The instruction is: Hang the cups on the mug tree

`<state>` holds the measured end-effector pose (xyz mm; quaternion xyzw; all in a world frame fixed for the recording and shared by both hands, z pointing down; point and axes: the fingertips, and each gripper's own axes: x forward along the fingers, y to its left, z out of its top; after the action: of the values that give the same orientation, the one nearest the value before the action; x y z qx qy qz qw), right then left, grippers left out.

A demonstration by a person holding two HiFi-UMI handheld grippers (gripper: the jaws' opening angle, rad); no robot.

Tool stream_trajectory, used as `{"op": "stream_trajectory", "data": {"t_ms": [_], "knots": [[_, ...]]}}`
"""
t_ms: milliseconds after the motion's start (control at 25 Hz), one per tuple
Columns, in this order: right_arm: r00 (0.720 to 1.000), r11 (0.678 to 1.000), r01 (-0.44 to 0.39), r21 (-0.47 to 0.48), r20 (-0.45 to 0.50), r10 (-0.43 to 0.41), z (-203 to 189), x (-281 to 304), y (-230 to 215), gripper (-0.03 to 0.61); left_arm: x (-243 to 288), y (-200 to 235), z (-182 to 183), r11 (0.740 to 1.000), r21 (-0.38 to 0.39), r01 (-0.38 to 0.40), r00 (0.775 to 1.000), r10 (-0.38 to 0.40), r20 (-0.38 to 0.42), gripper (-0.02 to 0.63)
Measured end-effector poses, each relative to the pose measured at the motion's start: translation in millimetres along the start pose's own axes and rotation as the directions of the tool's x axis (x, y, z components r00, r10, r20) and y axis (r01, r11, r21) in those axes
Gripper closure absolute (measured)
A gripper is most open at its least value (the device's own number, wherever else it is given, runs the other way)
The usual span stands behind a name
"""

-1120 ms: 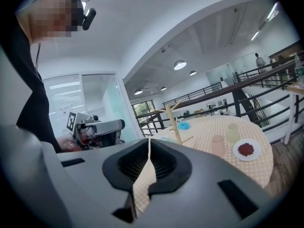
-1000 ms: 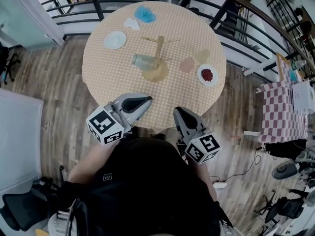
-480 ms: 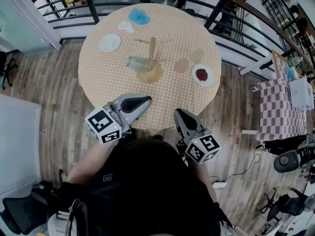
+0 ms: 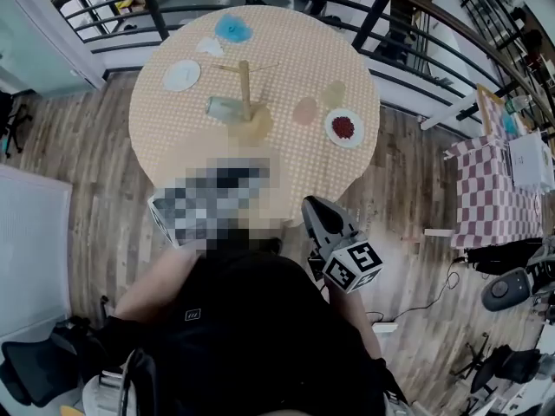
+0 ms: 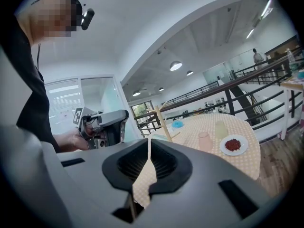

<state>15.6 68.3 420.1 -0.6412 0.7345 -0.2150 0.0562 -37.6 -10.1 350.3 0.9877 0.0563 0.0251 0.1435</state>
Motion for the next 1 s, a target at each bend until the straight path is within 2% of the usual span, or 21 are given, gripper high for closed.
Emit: {"op": "stream_trajectory", "data": {"t_ms": [280, 400, 800, 1000], "knots": [[0.999, 0.999, -0.034, -0.011, 0.008, 0.034, 11.2, 16.4, -12.9, 0.552, 3.8, 14.8, 0.1, 1.000, -0.025, -0.011, 1.000, 0.011, -0.010, 0.607], [0.999, 0.998, -0.050, -0.029, 0.007, 0.050, 20.8, 38.1, -17.9, 0.497, 4.5, 31.4, -0.7, 1.000, -0.005, -0.024, 1.000, 0.024, -0.019, 0.607], [0.998, 0.983, -0.011, -0.185, -0.055, 0.001, 46.8, 91.3, -57.7, 0.471, 24.4, 70.7, 0.1, 1.000, 0.006, 0.016, 1.000, -0.016, -0.015, 0.607], [0.996, 0.964, -0.057, -0.261, -0.080, 0.037, 66.5, 96.9, -94.9, 0.439, 45.8, 75.6, 1.9, 1.000, -0.004, -0.020, 1.000, 0.020, -0.004, 0.607]]}}
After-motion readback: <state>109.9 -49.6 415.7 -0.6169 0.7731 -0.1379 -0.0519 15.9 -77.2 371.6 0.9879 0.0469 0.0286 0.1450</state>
